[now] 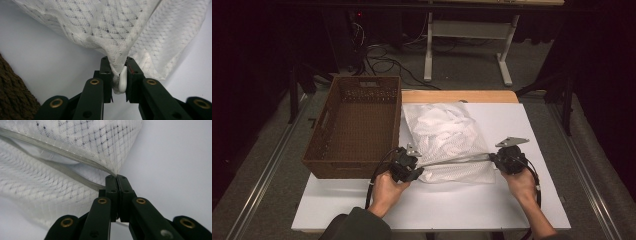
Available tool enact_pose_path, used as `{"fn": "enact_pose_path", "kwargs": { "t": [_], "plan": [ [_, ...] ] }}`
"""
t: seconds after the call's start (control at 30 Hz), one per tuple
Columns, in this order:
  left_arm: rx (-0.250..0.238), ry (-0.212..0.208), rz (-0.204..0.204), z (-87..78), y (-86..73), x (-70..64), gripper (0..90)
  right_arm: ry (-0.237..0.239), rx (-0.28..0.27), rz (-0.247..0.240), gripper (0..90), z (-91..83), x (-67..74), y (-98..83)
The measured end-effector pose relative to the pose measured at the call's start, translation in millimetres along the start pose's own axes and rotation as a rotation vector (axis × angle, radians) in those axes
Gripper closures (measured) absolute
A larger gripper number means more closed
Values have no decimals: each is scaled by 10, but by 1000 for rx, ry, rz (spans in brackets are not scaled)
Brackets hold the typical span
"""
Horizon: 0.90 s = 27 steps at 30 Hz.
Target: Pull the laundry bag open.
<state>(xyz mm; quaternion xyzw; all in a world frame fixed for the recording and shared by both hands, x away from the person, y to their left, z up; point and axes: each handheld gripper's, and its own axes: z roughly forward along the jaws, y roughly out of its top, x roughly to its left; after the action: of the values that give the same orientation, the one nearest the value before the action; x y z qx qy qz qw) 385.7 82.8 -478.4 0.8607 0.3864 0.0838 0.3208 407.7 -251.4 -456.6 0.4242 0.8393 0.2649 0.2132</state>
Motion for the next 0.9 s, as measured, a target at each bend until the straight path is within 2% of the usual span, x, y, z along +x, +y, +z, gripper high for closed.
{"fn": "enact_pose_path", "kwargs": {
  "t": [0.1, 0.2, 0.27, 0.33, 0.43, 0.5, 0.6, 0.7, 0.77, 0.9],
  "plan": [
    [7, -5, 7, 42, 15, -4, 782, 1, 6, -1, 897, -114, 25, -107],
    [17, 0, 4, 63, 21, 16, 782, 6, 24, -1, 893, -138, 43, -178],
    [12, -1, -6, 59, 21, 32, 781, 32, 31, 20, 822, -116, 63, -191],
    [11, -5, -6, 47, 24, 28, 778, 46, 24, 12, 805, -113, 105, -171],
    [15, -4, -2, 40, 20, 9, 765, 70, -6, -41, 807, -148, 233, -82],
    [17, -7, 1, 18, 18, 1, 752, 105, -22, -67, 829, -152, 314, -30],
    [17, -3, 1, -5, 8, -27, 736, 162, -17, -112, 843, -81, 460, 58],
    [19, 1, 6, -22, -10, -55, 715, 181, 5, -155, 844, 51, 570, 144],
    [16, -6, -4, -37, -34, -58, 704, 184, 16, -153, 843, 153, 607, 201],
    [43, -31, -23, -59, -92, -21, 703, 168, 37, -133, 839, 341, 595, 294]
  ]
}}
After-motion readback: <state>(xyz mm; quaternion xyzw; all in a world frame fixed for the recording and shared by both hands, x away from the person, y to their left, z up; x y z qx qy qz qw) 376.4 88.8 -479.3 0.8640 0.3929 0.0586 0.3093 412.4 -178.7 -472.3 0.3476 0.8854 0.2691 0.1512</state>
